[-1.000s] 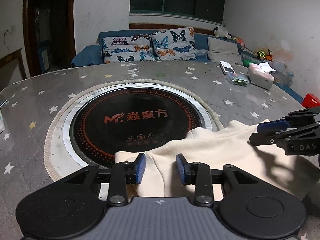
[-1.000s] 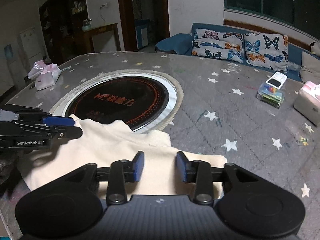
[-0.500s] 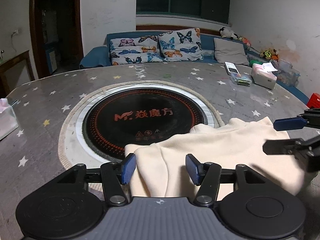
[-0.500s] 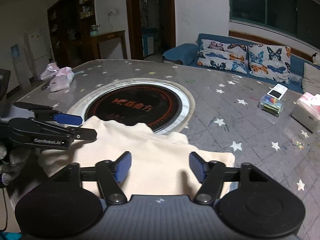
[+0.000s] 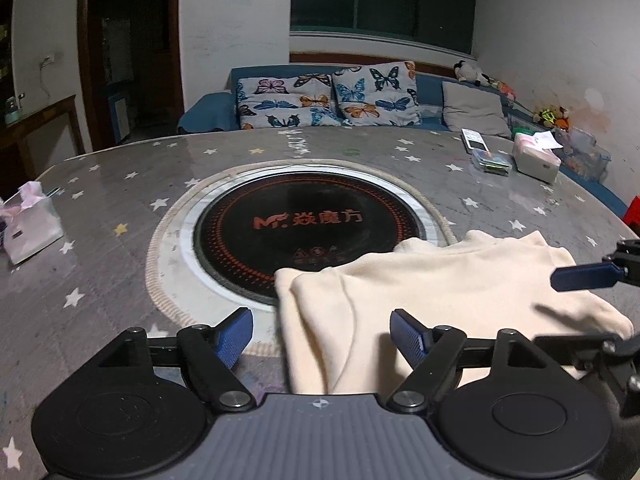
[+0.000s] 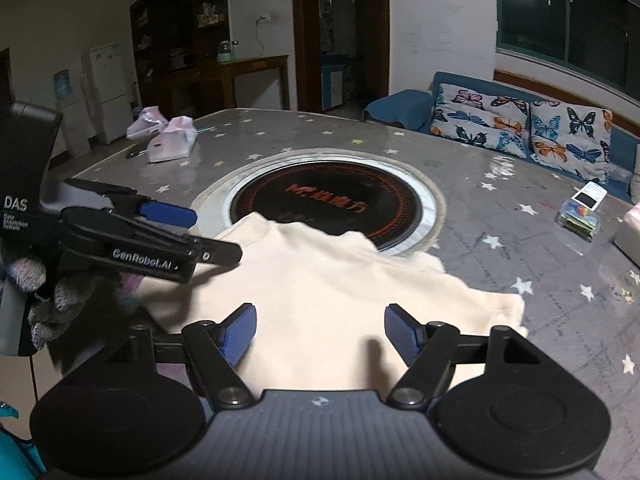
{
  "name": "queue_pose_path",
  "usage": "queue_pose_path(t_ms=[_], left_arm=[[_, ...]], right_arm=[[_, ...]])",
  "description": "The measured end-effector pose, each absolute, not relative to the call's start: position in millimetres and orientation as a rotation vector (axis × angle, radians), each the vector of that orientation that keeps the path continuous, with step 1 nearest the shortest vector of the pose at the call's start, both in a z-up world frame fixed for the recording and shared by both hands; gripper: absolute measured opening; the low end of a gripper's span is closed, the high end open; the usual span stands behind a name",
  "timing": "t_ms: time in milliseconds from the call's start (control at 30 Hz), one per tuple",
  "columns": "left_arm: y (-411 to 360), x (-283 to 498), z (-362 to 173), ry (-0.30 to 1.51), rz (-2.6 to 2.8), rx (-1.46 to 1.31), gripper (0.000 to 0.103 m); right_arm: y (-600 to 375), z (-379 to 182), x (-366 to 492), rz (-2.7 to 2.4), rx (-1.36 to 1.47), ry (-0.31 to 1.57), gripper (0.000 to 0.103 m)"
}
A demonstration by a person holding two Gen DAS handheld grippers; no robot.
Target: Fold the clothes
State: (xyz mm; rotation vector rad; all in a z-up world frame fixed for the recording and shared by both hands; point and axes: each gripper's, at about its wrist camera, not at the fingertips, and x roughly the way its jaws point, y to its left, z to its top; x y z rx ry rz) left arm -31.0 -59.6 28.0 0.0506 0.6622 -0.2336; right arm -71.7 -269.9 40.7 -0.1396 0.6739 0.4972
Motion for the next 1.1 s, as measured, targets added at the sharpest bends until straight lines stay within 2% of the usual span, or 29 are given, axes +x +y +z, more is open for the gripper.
queue_pose_path(t_ms=[400,733,900,1100], left_arm=[[-21.1,-52.1,17.9,0.672,-0.146,0.017,0.078],[-5.8,-52.9,20.7,0.686,-0.117,-0.042,0.079],[0.4,-51.0,20.9,0.694,-0.095,-0.068,0.079],[12.3,-47.5,23.3,0.709,-0.096,-0.141,0.078]], right_arm=[[-258.4,18.2,-79.1,0.515,-0.199,0.725,0.079],[-231.7,38.6,-88.9,0.592,-0.289,0.68,0.078],[-201.8,40.9,-98.8,0.675,-0.401,0.653,0.073],[-164.3,36.3,-104.5,0.772,-0.534,0.62,0.058]])
